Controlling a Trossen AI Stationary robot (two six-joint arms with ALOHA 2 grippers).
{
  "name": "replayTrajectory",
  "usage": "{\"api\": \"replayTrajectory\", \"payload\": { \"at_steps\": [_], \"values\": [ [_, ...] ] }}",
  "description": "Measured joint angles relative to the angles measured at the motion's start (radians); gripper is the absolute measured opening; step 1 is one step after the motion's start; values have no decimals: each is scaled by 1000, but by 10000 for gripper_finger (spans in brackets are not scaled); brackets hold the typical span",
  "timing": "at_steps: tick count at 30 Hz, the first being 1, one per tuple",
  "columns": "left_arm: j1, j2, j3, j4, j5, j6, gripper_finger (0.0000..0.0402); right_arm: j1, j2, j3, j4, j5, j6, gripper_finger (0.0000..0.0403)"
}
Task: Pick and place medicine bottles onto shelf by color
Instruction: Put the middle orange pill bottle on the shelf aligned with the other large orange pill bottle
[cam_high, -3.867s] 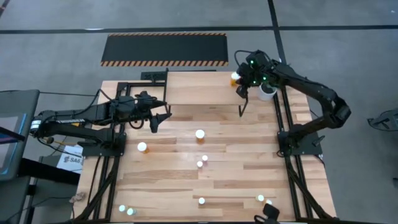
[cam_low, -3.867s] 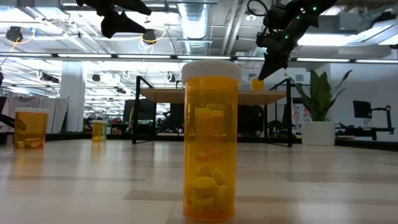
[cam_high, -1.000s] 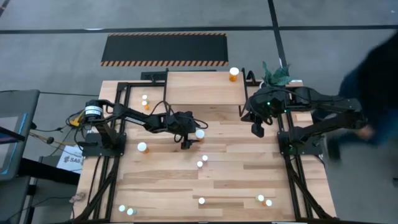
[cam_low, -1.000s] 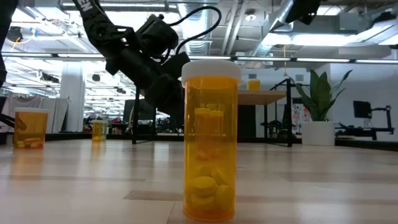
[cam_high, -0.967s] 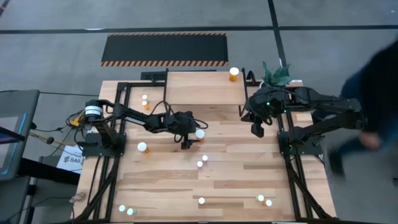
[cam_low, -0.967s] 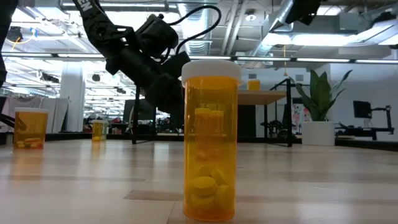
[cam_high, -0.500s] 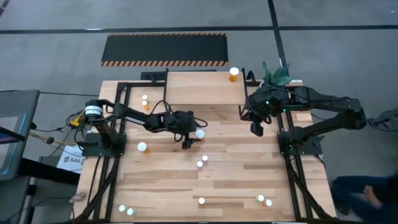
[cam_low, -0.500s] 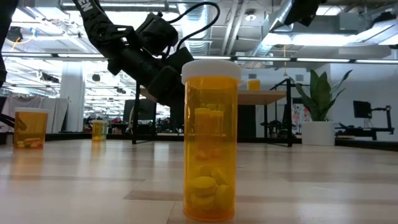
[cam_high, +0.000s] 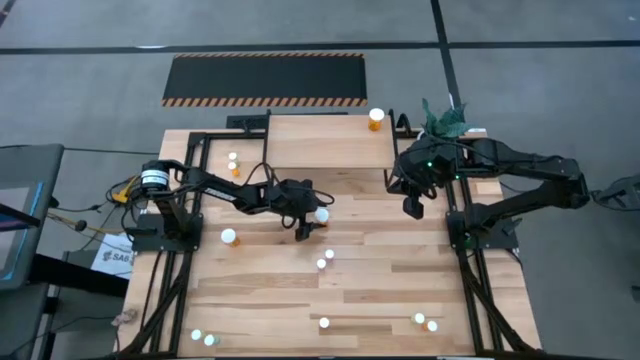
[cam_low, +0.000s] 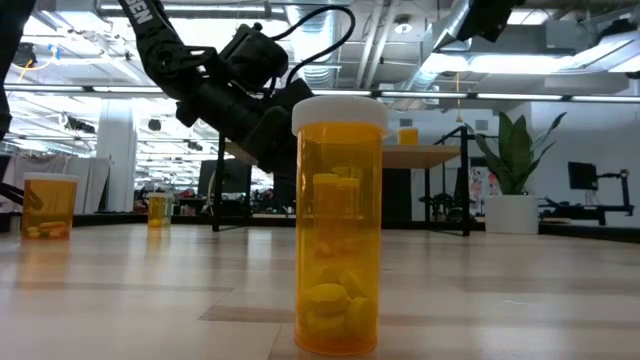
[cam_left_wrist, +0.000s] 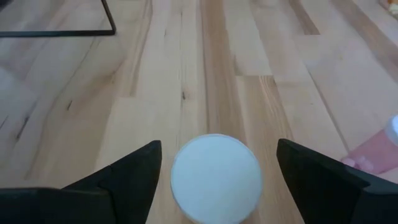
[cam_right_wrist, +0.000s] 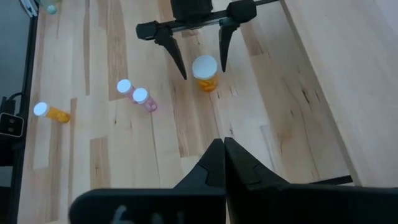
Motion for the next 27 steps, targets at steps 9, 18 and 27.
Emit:
{"api": "replayTrajectory", "payload": {
  "at_steps": [9, 18, 27],
  "values": [
    [0, 0, 0, -12, -2, 2, 296, 0, 0, 0, -1, 0, 0, 8],
    [0, 0, 0, -17, -2, 4, 252, 0, 0, 0, -1, 0, 0, 8],
    [0, 0, 0, -17, -12, 8, 215, 0, 0, 0, -1, -1, 1, 8]
  ]
}}
